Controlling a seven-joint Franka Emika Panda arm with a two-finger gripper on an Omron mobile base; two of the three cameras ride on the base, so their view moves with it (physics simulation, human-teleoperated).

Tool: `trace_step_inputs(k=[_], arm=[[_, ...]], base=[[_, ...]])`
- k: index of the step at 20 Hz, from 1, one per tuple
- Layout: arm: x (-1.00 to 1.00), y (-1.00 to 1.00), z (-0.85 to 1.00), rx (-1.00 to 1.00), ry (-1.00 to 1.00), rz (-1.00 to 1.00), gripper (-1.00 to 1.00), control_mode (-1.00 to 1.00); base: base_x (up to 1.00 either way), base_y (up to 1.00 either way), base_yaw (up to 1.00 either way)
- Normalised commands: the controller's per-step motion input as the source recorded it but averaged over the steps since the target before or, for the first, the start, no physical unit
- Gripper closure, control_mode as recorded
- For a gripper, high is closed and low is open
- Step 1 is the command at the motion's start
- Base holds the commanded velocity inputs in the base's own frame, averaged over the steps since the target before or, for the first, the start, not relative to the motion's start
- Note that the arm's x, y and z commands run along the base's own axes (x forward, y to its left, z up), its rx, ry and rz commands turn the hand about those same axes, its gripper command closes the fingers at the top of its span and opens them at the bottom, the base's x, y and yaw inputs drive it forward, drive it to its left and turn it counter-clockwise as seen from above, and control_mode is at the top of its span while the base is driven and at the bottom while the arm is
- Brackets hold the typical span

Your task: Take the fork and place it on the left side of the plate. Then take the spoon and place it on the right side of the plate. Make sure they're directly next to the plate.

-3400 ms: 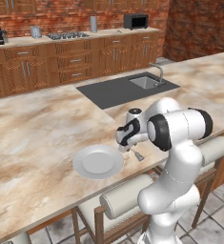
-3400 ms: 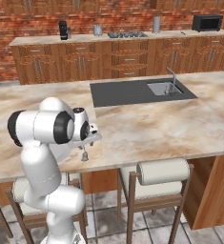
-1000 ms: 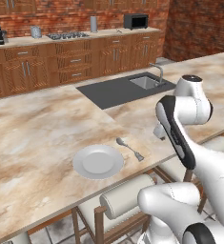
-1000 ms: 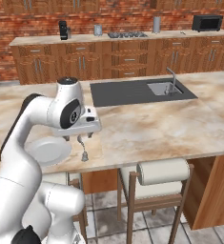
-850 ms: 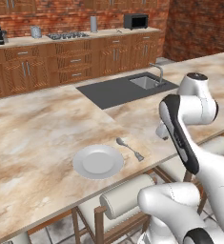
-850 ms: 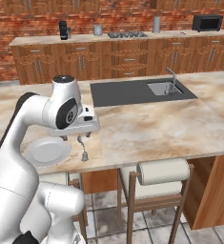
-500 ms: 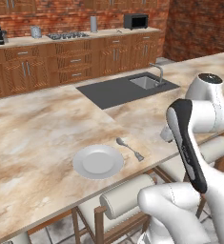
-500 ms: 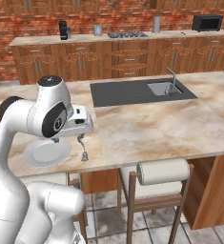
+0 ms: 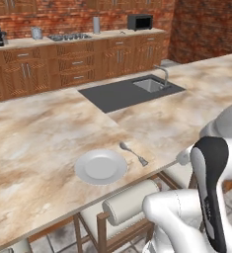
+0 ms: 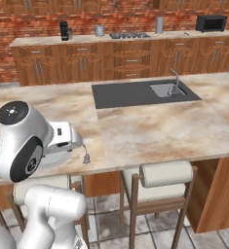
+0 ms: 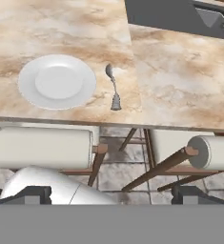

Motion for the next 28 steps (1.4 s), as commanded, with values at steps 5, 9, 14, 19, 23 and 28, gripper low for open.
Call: trace_step_inputs(k=[5, 9, 14, 19, 23, 28], arm=[[0.0, 0.0, 0.0, 0.0, 0.0, 0.0, -1.0, 1.0], [0.0, 0.0, 0.0, 0.0, 0.0, 0.0, -1.0, 1.0], [0.0, 0.0, 0.0, 0.0, 0.0, 0.0, -1.0, 1.0], [0.0, 0.0, 0.0, 0.0, 0.0, 0.0, -1.0, 1.0], [0.0, 0.0, 0.0, 0.0, 0.0, 0.0, -1.0, 1.0], [0.0, 0.0, 0.0, 0.0, 0.0, 0.0, -1.0, 1.0]], base=[[-0.32, -0.29, -0.12], [0.0, -0.77, -0.1], [0.06, -0.95, -0.05], [0.12, -1.0, 0.0], [0.04, -1.0, 0.0], [0.13, -1.0, 0.0]])
